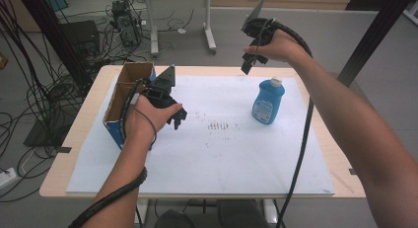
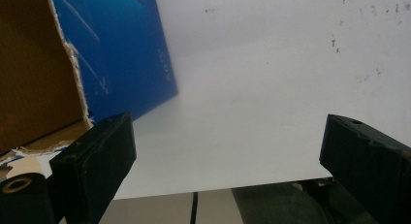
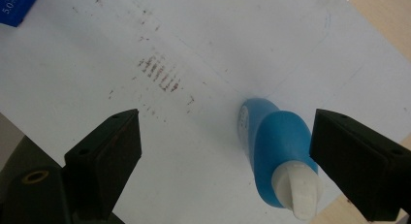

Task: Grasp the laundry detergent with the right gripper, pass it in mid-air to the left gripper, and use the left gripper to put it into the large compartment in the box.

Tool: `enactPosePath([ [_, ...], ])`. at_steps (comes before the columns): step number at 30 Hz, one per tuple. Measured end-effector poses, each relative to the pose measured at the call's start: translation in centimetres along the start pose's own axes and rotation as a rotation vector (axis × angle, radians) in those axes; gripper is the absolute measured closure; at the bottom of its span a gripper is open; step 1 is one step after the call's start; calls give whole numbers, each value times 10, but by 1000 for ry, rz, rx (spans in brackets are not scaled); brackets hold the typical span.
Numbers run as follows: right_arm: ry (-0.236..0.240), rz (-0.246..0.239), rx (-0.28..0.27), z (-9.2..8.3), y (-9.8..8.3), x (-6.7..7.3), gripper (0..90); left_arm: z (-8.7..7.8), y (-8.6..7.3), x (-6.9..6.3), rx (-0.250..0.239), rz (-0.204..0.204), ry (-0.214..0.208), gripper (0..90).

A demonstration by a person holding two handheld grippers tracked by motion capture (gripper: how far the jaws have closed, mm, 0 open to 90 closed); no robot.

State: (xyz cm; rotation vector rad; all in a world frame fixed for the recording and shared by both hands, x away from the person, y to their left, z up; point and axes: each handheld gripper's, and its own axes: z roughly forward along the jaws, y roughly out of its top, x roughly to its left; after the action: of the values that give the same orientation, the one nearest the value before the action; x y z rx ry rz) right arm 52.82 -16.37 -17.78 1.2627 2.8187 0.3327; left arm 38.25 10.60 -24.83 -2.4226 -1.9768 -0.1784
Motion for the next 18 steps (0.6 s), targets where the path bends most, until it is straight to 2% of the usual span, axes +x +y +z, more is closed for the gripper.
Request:
enactPosePath([
  [6,-13,13,-22,-12,-14,-8,111,-2,0,-5,-6,4,6,64],
  [18,-33,43,-28,-30,-44,-21,103,-7,-1,-16,-8,18,19,62],
])
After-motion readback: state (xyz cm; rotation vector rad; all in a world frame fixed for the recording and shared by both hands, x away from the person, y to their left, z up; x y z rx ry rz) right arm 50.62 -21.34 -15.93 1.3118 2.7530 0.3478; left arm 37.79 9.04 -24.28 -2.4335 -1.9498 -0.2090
